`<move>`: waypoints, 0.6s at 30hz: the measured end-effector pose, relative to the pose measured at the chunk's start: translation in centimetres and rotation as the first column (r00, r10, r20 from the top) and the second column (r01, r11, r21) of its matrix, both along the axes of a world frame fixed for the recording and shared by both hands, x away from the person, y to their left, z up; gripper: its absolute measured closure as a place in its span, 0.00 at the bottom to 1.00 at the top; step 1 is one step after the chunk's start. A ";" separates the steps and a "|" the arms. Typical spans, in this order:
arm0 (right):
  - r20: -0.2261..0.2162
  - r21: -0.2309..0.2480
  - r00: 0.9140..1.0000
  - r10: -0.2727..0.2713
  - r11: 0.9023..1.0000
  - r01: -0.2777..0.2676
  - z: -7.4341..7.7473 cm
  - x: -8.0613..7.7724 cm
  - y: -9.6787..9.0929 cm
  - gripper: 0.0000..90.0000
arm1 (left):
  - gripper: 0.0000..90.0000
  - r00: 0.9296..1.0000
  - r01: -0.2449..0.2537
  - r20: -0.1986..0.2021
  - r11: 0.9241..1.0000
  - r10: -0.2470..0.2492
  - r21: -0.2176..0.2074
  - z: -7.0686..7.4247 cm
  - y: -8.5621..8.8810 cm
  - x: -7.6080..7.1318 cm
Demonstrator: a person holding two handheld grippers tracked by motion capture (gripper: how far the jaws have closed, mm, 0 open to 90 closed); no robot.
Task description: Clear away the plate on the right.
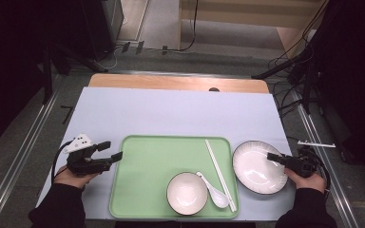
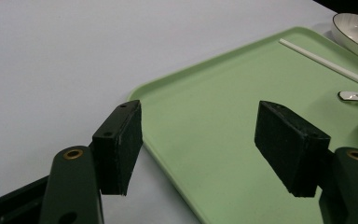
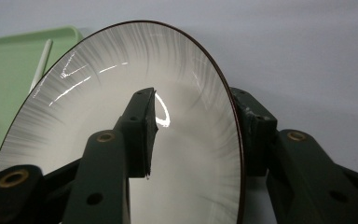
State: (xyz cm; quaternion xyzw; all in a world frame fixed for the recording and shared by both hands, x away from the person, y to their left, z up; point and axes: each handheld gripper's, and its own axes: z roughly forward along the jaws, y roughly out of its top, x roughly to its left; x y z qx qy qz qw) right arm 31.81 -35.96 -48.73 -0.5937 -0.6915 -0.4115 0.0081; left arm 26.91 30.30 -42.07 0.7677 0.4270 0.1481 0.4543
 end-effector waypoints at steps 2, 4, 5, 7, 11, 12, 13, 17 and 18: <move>-0.004 0.009 1.000 -0.013 1.000 0.013 -0.1 -0.1 -0.1 0.68 | 0.36 1.000 -0.001 -0.001 1.000 0.001 -0.002 0.0 0.0 0.0; 0.002 0.003 1.000 -0.024 1.000 0.024 -0.2 -0.1 -0.2 0.73 | 0.36 1.000 -0.001 -0.001 1.000 0.001 0.000 0.0 -0.1 0.0; 0.001 -0.010 1.000 -0.028 1.000 0.028 -0.2 -0.1 -0.2 0.77 | 0.36 1.000 0.003 -0.002 1.000 -0.003 0.000 -0.1 -0.1 0.0; 0.003 -0.034 0.999 -0.032 0.999 0.033 -0.2 -0.1 -0.1 0.80 | 0.36 1.000 0.002 0.000 1.000 -0.002 0.010 -0.1 -0.1 -0.1; -0.041 0.022 0.998 -0.044 0.999 0.045 -0.3 0.3 -0.7 0.85 | 0.36 1.000 0.002 0.000 1.000 -0.002 0.002 -0.1 -0.1 0.0; -0.057 0.035 0.997 -0.045 0.998 0.047 -0.3 0.4 -0.8 0.86 | 0.36 1.000 0.000 -0.001 1.000 0.000 0.003 -0.1 -0.1 0.0; -0.070 0.054 0.996 -0.047 0.997 0.051 -0.3 0.5 -1.0 0.87 | 0.36 1.000 0.001 -0.001 1.000 -0.001 0.003 -0.1 -0.1 0.0; -0.109 0.097 0.993 -0.048 0.994 0.059 -0.4 0.6 -1.6 0.90 | 0.36 1.000 0.002 0.000 1.000 -0.002 0.002 -0.1 -0.1 -0.1; -0.112 0.110 0.993 -0.044 0.992 0.056 -0.4 0.6 -1.8 0.91 | 0.36 1.000 0.002 -0.002 1.000 -0.002 0.003 -0.1 -0.1 -0.1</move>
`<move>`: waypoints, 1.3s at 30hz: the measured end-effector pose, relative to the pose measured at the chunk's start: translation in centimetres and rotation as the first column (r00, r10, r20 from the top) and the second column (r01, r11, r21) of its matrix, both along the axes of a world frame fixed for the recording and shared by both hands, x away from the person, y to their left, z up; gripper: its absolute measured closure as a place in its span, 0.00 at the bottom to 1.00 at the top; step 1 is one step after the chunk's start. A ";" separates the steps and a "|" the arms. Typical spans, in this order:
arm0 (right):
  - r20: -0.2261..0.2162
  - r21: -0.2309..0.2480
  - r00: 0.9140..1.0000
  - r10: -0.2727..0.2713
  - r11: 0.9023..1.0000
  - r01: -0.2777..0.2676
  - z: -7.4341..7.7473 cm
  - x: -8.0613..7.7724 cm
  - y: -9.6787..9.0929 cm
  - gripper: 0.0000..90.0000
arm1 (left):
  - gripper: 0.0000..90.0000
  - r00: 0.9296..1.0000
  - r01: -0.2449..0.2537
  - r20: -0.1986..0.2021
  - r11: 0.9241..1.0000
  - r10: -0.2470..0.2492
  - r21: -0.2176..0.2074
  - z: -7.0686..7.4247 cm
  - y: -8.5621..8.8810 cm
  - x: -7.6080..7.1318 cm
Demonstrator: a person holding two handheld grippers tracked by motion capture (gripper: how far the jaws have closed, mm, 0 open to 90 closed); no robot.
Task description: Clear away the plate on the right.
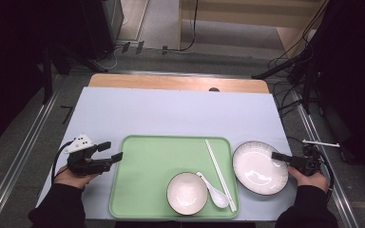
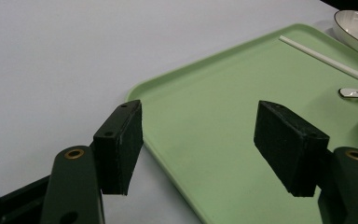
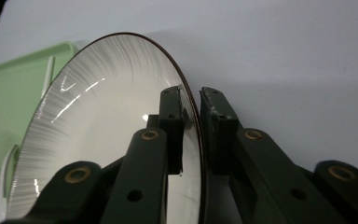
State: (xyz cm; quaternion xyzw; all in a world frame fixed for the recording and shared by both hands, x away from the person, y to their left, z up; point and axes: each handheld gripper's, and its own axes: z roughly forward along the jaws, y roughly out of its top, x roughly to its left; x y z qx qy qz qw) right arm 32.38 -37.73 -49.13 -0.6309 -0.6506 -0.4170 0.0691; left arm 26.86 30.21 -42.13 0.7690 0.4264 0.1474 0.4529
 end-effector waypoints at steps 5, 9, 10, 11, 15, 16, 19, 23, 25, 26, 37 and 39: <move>-0.030 0.052 1.000 -0.006 0.999 0.007 0.3 -0.2 -0.6 0.95 | 0.34 1.000 -0.005 -0.020 1.000 0.005 -0.003 0.0 0.0 0.1; -0.040 0.048 0.999 -0.009 0.999 0.011 0.4 -0.4 -0.8 0.95 | 0.32 0.999 -0.009 -0.043 1.000 0.008 -0.020 0.1 0.1 0.2; -0.043 0.051 0.999 -0.017 0.999 0.019 0.5 -0.4 -0.8 0.95 | 0.32 0.999 -0.010 -0.045 1.000 0.009 -0.022 0.1 0.2 0.3; -0.049 0.050 0.999 -0.019 0.999 0.021 0.6 -0.4 -0.8 0.95 | 0.31 0.999 -0.010 -0.051 1.000 0.008 -0.027 0.1 0.2 0.3; -0.047 0.063 0.998 -0.031 0.997 0.034 0.6 -0.5 -0.8 0.95 | 0.24 0.995 -0.022 -0.095 0.997 0.015 -0.076 0.1 0.3 0.7; -0.046 0.064 0.999 -0.029 0.997 0.032 0.7 -0.5 -0.9 0.94 | 0.23 0.994 -0.031 -0.103 0.996 0.022 -0.084 0.2 0.4 0.7; -0.047 0.073 0.998 -0.046 0.996 0.049 1.0 -0.7 -0.9 0.94 | 0.25 0.992 -0.030 -0.122 0.993 0.015 -0.118 0.3 0.4 0.9; -0.041 0.095 0.998 -0.055 0.994 0.058 1.5 -0.8 -0.8 0.94 | 0.29 0.993 -0.013 -0.118 0.995 0.001 -0.101 0.7 0.0 0.9; -0.048 0.113 0.997 -0.058 0.992 0.063 1.8 -0.8 -0.8 0.94 | 0.31 0.994 -0.005 -0.109 0.996 -0.005 -0.094 1.0 -0.2 0.8; -0.040 0.120 0.997 -0.068 0.990 0.072 1.9 -0.9 -0.8 0.94 | 0.32 0.994 -0.009 -0.108 0.995 -0.002 -0.098 1.2 -0.4 0.8; -0.012 0.097 0.999 -0.048 0.994 0.049 4.2 -0.2 1.4 0.94 | 0.31 0.992 0.002 -0.126 0.995 -0.015 -0.098 2.7 -2.2 1.5; -0.006 0.093 0.999 -0.042 0.995 0.042 4.7 0.1 1.8 0.94 | 0.32 0.992 0.018 -0.126 0.996 -0.030 -0.093 2.9 -2.7 1.8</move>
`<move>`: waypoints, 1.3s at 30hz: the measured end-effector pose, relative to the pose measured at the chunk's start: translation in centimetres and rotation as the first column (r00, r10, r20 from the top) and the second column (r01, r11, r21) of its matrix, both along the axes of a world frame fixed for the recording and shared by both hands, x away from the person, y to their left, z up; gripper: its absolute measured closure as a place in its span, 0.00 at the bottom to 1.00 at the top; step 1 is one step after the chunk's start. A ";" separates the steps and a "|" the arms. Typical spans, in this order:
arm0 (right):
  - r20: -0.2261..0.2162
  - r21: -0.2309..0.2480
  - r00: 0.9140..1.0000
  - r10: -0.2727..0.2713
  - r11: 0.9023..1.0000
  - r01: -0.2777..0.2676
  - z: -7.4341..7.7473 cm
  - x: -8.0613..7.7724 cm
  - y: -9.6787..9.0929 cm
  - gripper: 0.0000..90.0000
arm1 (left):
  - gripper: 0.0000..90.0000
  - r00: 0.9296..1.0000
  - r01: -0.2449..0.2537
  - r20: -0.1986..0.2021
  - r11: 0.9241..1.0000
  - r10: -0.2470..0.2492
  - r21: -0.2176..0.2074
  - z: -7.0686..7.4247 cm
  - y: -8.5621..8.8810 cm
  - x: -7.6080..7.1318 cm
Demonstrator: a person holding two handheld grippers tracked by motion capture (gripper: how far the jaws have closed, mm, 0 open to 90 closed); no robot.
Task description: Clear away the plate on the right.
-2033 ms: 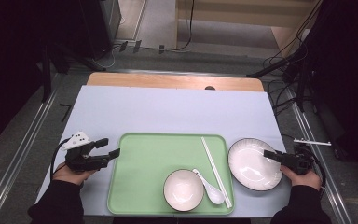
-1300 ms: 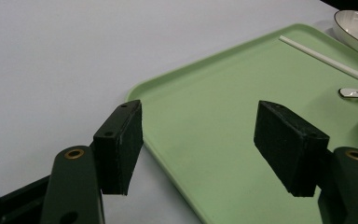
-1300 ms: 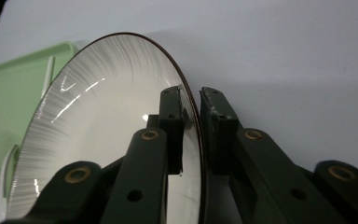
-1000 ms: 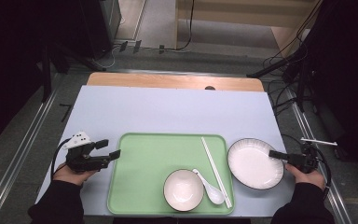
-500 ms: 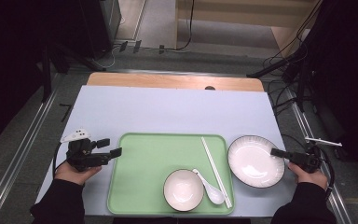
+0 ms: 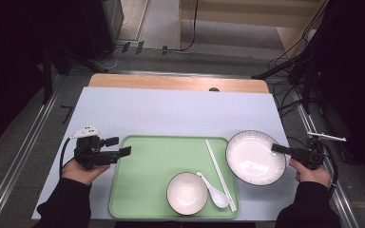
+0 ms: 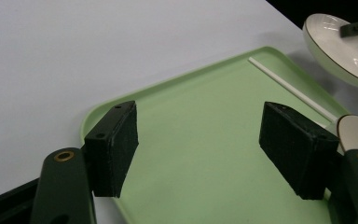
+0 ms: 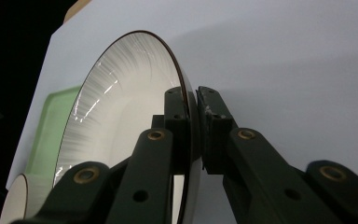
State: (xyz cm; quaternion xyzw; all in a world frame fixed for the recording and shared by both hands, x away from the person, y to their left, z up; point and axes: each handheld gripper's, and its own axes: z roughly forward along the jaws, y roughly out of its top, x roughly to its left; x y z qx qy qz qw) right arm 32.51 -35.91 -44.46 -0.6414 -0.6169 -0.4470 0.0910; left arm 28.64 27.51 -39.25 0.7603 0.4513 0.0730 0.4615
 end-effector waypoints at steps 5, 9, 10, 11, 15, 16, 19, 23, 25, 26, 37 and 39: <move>0.011 0.023 1.000 0.018 1.000 -0.018 0.7 1.3 1.5 0.94 | 0.31 1.000 0.014 -0.007 1.000 -0.014 -0.012 0.5 -1.0 0.8; 0.018 0.015 0.999 0.051 0.999 -0.051 1.5 2.6 3.2 0.94 | 0.32 1.000 0.014 -0.008 1.000 -0.014 -0.005 0.9 -1.7 1.4; 0.020 0.013 0.998 0.052 0.999 -0.052 1.7 2.9 3.7 0.94 | 0.32 1.000 0.010 -0.009 1.000 -0.010 -0.005 1.0 -1.9 1.5; 0.024 0.011 0.998 0.052 0.999 -0.052 1.9 3.2 4.1 0.94 | 0.32 1.000 0.013 -0.006 1.000 -0.013 -0.003 1.1 -2.0 1.7; 0.027 0.019 0.998 0.056 0.998 -0.057 2.3 4.4 5.8 0.94 | 0.32 1.000 0.011 -0.003 1.000 -0.011 0.006 1.3 -2.5 2.3; 0.032 0.018 0.998 0.062 0.998 -0.063 2.4 4.7 6.2 0.94 | 0.32 1.000 0.010 -0.002 1.000 -0.010 0.006 1.3 -2.7 2.5; 0.034 0.018 0.996 0.079 0.997 -0.079 2.5 5.5 7.5 0.94 | 0.33 1.000 0.010 -0.007 1.000 -0.010 -0.003 1.4 -3.1 3.0; 0.027 0.026 0.995 0.099 0.995 -0.100 2.6 6.3 9.4 0.94 | 0.34 1.000 0.016 -0.016 1.000 -0.016 0.001 1.5 -4.0 3.5; 0.022 0.031 0.993 0.113 0.993 -0.114 2.6 6.7 10.3 0.94 | 0.35 1.000 0.022 -0.020 1.000 -0.022 0.004 1.5 -4.5 3.7; 0.021 0.030 0.993 0.115 0.993 -0.116 2.6 6.8 10.7 0.94 | 0.35 1.000 0.024 -0.020 1.000 -0.024 0.014 1.5 -4.7 3.8; 0.027 0.060 0.987 0.157 0.986 -0.158 2.5 7.7 14.7 0.94 | 0.42 0.999 0.010 -0.037 1.000 -0.011 -0.017 0.8 -7.7 4.9; 0.027 0.063 0.986 0.163 0.984 -0.165 2.5 7.9 15.4 0.94 | 0.43 0.999 0.008 -0.037 1.000 -0.009 -0.012 0.7 -8.3 5.0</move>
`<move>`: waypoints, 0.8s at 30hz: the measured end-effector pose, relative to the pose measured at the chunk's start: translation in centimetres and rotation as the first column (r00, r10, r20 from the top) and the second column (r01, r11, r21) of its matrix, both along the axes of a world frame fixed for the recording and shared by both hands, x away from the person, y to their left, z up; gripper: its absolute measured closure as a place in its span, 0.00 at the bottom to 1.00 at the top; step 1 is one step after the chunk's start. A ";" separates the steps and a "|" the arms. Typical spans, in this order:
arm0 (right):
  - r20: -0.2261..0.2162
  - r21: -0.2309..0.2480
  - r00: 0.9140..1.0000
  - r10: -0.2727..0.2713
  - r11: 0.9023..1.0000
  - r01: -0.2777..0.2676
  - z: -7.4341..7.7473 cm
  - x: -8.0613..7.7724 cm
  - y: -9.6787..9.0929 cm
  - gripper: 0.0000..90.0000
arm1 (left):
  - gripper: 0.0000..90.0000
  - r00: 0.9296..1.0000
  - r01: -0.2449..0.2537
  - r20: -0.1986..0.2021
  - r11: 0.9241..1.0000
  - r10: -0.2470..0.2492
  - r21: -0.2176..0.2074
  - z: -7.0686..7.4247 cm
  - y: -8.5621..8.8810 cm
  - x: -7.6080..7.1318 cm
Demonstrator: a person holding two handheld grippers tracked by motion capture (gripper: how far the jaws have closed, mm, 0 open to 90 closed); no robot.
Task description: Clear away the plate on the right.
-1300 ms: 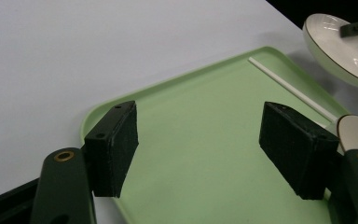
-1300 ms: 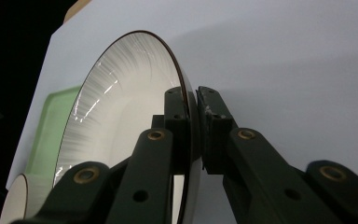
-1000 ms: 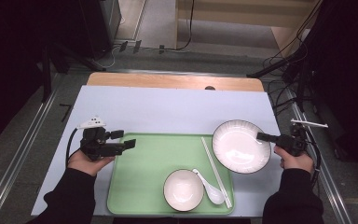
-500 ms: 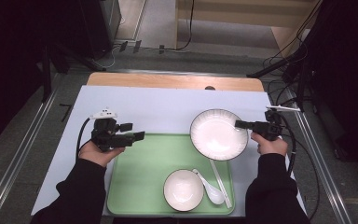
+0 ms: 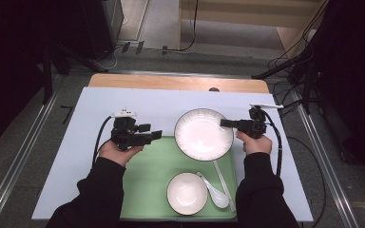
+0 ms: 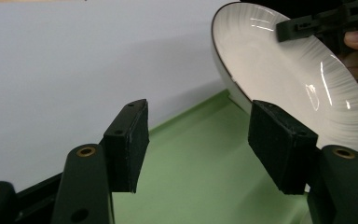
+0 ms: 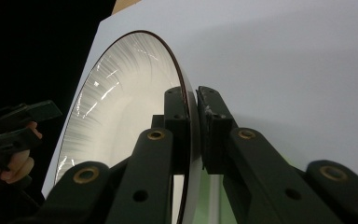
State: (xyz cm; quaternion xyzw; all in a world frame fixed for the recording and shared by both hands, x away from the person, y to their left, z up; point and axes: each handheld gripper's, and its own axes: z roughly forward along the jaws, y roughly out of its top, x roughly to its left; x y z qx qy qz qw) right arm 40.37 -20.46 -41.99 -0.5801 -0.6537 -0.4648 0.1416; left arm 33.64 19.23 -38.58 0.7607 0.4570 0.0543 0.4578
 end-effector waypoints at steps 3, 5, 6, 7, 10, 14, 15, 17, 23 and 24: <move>-0.001 -0.002 1.000 0.013 1.000 -0.013 0.0 0.2 1.1 0.94 | 0.46 1.000 -0.009 0.001 0.999 0.009 0.041 -0.4 -0.8 0.2; -0.003 0.002 1.000 0.024 1.000 -0.024 0.0 0.2 1.8 0.93 | 0.48 1.000 -0.013 -0.016 0.999 0.014 0.032 -0.7 -1.2 0.4; -0.005 0.000 1.000 0.030 1.000 -0.030 0.0 0.3 2.1 0.93 | 0.49 0.999 -0.026 -0.021 0.999 0.026 0.030 -0.8 -1.2 0.5; -0.007 -0.006 1.000 0.025 1.000 -0.025 0.0 0.2 2.4 0.93 | 0.50 0.999 -0.023 -0.027 1.000 0.023 0.014 -0.9 -1.2 0.6; -0.005 -0.016 0.999 0.042 0.999 -0.042 -0.1 0.2 3.1 0.92 | 0.50 0.998 -0.028 -0.048 0.999 0.029 0.017 -1.2 -1.4 0.8; -0.010 0.005 0.999 0.052 0.999 -0.052 -0.1 0.1 4.1 0.93 | 0.55 0.997 -0.049 -0.062 0.999 0.050 0.017 -1.6 -1.6 1.1; -0.010 0.016 0.999 0.049 0.999 -0.049 0.0 0.1 4.3 0.93 | 0.57 0.996 -0.059 -0.068 0.998 0.060 0.012 -1.7 -1.6 1.2; -0.004 0.026 0.999 0.051 0.998 -0.051 0.0 0.0 4.7 0.93 | 0.62 0.994 -0.070 -0.086 0.998 0.069 -0.004 -1.8 -1.6 1.3; 0.005 0.038 0.998 0.063 0.997 -0.063 0.2 -0.3 6.0 0.92 | 0.78 0.986 -0.115 -0.124 0.992 0.107 -0.057 -2.1 -1.1 1.9; 0.005 0.039 0.998 0.062 0.997 -0.062 0.3 -0.4 6.2 0.92 | 0.80 0.984 -0.128 -0.135 0.989 0.117 -0.074 -2.2 -0.9 2.0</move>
